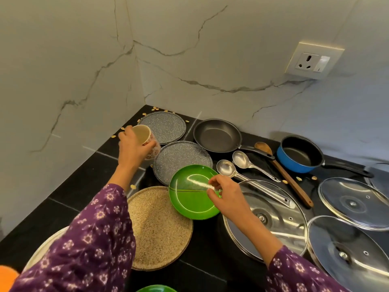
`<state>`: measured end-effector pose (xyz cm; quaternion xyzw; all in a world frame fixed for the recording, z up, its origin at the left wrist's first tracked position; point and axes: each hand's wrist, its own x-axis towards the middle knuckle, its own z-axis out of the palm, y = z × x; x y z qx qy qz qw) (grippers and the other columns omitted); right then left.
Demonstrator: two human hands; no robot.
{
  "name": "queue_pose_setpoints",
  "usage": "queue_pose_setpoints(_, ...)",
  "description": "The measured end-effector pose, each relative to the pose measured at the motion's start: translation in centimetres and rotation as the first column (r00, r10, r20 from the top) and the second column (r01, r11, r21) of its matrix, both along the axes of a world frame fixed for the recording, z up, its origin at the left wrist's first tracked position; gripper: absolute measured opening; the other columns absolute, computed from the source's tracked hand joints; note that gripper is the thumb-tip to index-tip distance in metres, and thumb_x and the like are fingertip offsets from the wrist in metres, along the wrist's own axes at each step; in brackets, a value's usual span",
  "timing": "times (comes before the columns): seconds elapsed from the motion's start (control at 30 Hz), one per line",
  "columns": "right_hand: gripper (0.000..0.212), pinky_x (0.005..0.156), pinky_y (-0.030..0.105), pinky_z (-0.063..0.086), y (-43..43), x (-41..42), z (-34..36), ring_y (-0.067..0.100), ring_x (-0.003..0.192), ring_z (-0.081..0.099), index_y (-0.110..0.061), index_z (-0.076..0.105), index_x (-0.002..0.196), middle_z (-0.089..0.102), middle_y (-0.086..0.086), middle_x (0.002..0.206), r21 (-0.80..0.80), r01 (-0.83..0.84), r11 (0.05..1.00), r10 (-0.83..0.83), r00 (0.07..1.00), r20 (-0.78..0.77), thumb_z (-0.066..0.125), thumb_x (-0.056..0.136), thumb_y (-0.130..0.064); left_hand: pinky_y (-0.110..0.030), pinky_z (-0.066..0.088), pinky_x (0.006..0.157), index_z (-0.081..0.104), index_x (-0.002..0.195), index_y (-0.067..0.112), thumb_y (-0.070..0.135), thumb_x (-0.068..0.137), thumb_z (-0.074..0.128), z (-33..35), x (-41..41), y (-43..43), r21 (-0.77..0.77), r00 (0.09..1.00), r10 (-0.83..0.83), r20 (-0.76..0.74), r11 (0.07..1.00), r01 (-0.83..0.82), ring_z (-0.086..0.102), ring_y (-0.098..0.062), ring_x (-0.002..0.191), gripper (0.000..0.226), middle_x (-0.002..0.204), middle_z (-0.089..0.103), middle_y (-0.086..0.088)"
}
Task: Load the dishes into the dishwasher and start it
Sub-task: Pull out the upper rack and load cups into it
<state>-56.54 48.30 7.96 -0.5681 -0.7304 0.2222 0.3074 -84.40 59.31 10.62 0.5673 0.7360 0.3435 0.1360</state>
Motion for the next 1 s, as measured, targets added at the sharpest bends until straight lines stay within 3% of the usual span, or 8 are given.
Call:
queue_pose_setpoints(0.13,0.016,0.073,0.022,0.048,-0.7,1.3,1.7,0.008,0.082,0.057,-0.015,0.061,0.096,0.061,-0.004,0.088,-0.005,0.085,0.996,-0.085,0.992,-0.093,0.064,0.086,-0.028,-0.039,0.038,0.098,0.028,0.140,0.007,0.045,0.077,0.073,3.3,4.8,-3.3,0.065,0.985,-0.101,0.142,0.994,0.092,0.042,-0.030,0.119,0.086,0.134,0.035,-0.018)
queue_pose_setpoints(0.33,0.031,0.055,0.007,0.040,-4.4,6.4,5.4,0.001,0.068,0.055,-0.015,0.061,0.096,0.062,-0.006,0.080,-0.195,0.224,0.955,-0.279,0.899,-0.337,0.055,0.090,-0.045,-0.033,0.041,0.094,0.037,0.137,0.010,0.045,0.075,0.074,5.6,14.3,-7.5,0.134,0.941,-0.288,0.178,0.954,0.266,0.047,-0.024,0.116,0.080,0.129,0.045,-0.013)
queue_pose_setpoints(0.43,0.036,0.060,0.010,0.040,-7.1,10.5,6.4,0.002,0.074,0.056,-0.017,0.062,0.098,0.061,-0.009,0.082,-0.196,0.311,0.930,-0.361,0.875,-0.323,0.051,0.091,-0.050,-0.028,0.039,0.089,0.040,0.135,0.010,0.047,0.074,0.075,6.2,19.8,-9.6,0.154,0.902,-0.390,0.188,0.918,0.365,0.049,-0.024,0.114,0.080,0.127,0.048,-0.013)
queue_pose_setpoints(0.53,0.042,0.073,0.026,0.050,-9.7,15.2,6.6,0.014,0.083,0.062,-0.019,0.061,0.096,0.064,-0.004,0.088,-0.280,0.387,0.879,-0.471,0.797,-0.377,0.047,0.089,-0.058,-0.032,0.043,0.092,0.042,0.134,0.011,0.062,0.065,0.071,6.8,25.7,-12.1,0.162,0.845,-0.496,0.201,0.867,0.471,0.050,-0.023,0.113,0.090,0.125,0.050,-0.012)
queue_pose_setpoints(0.63,0.064,0.083,0.042,0.055,-13.3,20.5,6.6,0.022,0.087,0.065,-0.017,0.056,0.100,0.064,0.005,0.094,-0.402,0.432,0.807,-0.587,0.658,-0.471,0.036,0.078,-0.074,-0.028,0.043,0.086,0.045,0.130,0.012,0.067,0.061,0.065,7.4,32.6,-15.7,0.182,0.754,-0.621,0.212,0.783,0.594,0.053,-0.020,0.108,0.090,0.122,0.054,-0.010)
queue_pose_setpoints(0.73,0.082,0.078,0.037,0.058,-17.1,25.9,6.3,0.023,0.083,0.066,-0.013,0.052,0.117,0.062,0.011,0.106,-0.536,0.395,0.746,-0.666,0.462,-0.586,0.032,0.074,-0.079,-0.023,0.048,0.078,0.044,0.128,0.016,0.069,0.062,0.063,6.9,39.4,-19.5,0.174,0.633,-0.731,0.254,0.678,0.714,0.057,-0.018,0.103,0.087,0.119,0.056,-0.006)
queue_pose_setpoints(0.8,0.093,0.080,0.039,0.057,-20.4,29.4,5.8,0.029,0.089,0.067,-0.016,0.050,0.125,0.063,0.015,0.112,-0.581,0.337,0.741,-0.670,0.302,-0.679,0.034,0.065,-0.086,-0.031,0.053,0.082,0.043,0.129,0.020,0.071,0.063,0.062,6.2,44.1,-22.4,0.161,0.556,-0.783,0.279,0.608,0.777,0.059,-0.017,0.103,0.086,0.118,0.057,-0.004)
queue_pose_setpoints(1.0,0.081,0.088,0.042,0.053,-31.8,39.4,3.6,0.029,0.104,0.063,-0.017,0.055,0.124,0.065,0.015,0.114,-0.596,0.347,0.724,-0.627,-0.029,-0.779,0.029,0.076,-0.078,-0.028,0.052,0.084,0.044,0.125,0.026,0.052,0.073,0.071,4.1,57.0,-32.4,0.129,0.348,-0.877,0.331,0.407,0.904,0.059,-0.009,0.102,0.064,0.117,0.059,0.002)
